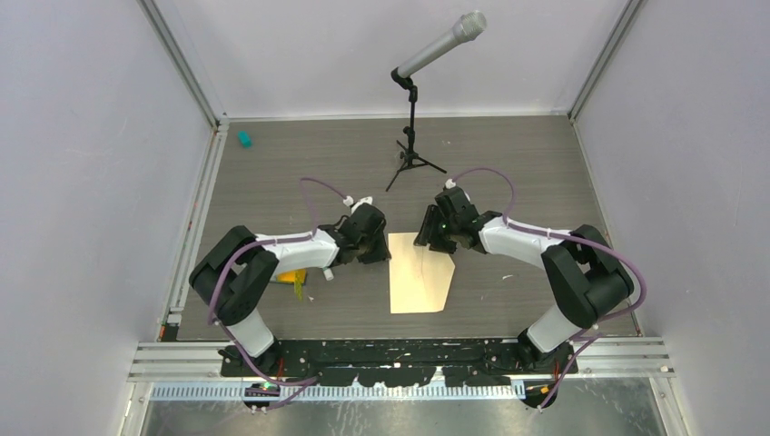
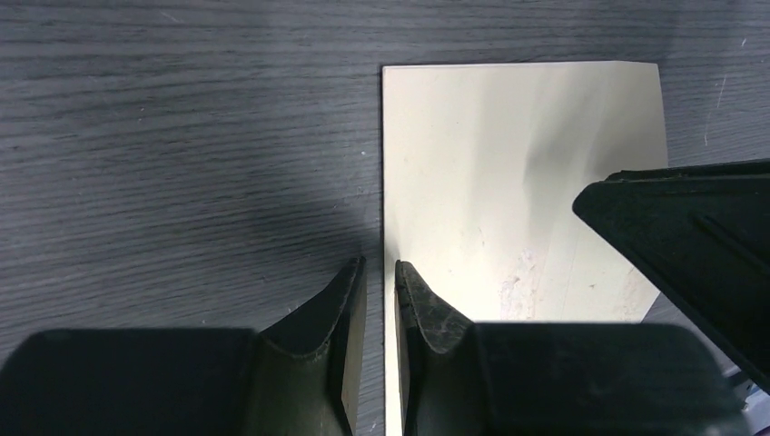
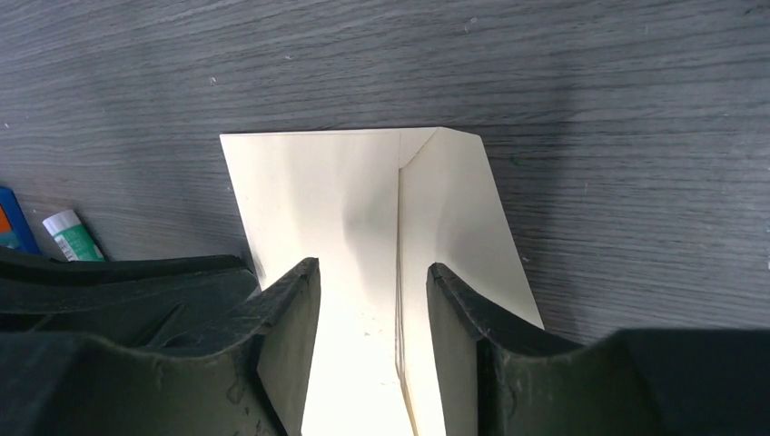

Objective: Place the letter into the envelope and seal it

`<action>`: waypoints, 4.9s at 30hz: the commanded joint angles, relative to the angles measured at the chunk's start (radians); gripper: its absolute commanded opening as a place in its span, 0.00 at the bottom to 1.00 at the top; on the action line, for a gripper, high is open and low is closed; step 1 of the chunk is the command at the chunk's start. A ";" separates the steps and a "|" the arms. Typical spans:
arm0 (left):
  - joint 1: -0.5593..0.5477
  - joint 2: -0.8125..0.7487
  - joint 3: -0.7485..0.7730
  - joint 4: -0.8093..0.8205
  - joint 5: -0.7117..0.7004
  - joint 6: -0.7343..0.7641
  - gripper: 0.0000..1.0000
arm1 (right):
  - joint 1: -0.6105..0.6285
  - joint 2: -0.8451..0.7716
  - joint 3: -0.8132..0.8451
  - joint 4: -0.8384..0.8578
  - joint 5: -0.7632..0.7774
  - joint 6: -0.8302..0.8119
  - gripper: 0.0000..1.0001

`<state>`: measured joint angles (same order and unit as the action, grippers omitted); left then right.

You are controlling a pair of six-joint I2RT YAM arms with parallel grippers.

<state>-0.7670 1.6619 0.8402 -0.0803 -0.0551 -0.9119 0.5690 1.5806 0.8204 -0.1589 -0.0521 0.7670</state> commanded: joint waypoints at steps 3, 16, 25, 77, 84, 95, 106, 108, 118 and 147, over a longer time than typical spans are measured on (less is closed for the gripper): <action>0.005 0.048 0.023 -0.018 0.012 0.019 0.20 | -0.002 0.010 0.012 0.040 -0.018 0.037 0.57; 0.003 0.079 0.022 0.020 0.045 -0.012 0.19 | -0.003 0.077 -0.006 0.168 -0.121 0.150 0.60; 0.007 0.054 0.013 0.004 0.029 0.002 0.19 | -0.004 -0.005 0.033 0.072 -0.101 0.113 0.62; 0.218 -0.153 -0.064 -0.371 -0.325 -0.077 0.35 | -0.004 -0.362 -0.038 -0.177 -0.018 -0.013 0.63; 0.218 -0.188 -0.060 -0.359 -0.219 -0.160 0.00 | 0.017 -0.417 -0.066 -0.159 0.033 -0.023 0.64; 0.211 -0.451 -0.071 -0.339 -0.024 -0.541 0.00 | 0.200 -0.475 -0.059 -0.019 0.157 -0.029 0.62; 0.161 -0.474 -0.066 -0.225 0.044 -0.711 0.00 | 0.384 -0.384 0.037 0.045 0.250 -0.071 0.61; 0.151 -0.470 -0.059 -0.216 0.046 -0.718 0.00 | 0.407 -0.363 0.049 0.043 0.264 -0.075 0.61; 0.117 -0.469 -0.052 -0.195 0.045 -0.729 0.00 | 0.437 -0.275 0.109 0.048 0.288 -0.085 0.65; 0.078 -0.479 -0.069 -0.150 0.051 -0.719 0.00 | 0.438 -0.188 0.121 0.101 0.321 -0.058 0.32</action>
<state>-0.6792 1.1957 0.7681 -0.2726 -0.0139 -1.6417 1.0023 1.3891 0.9070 -0.0967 0.2276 0.7097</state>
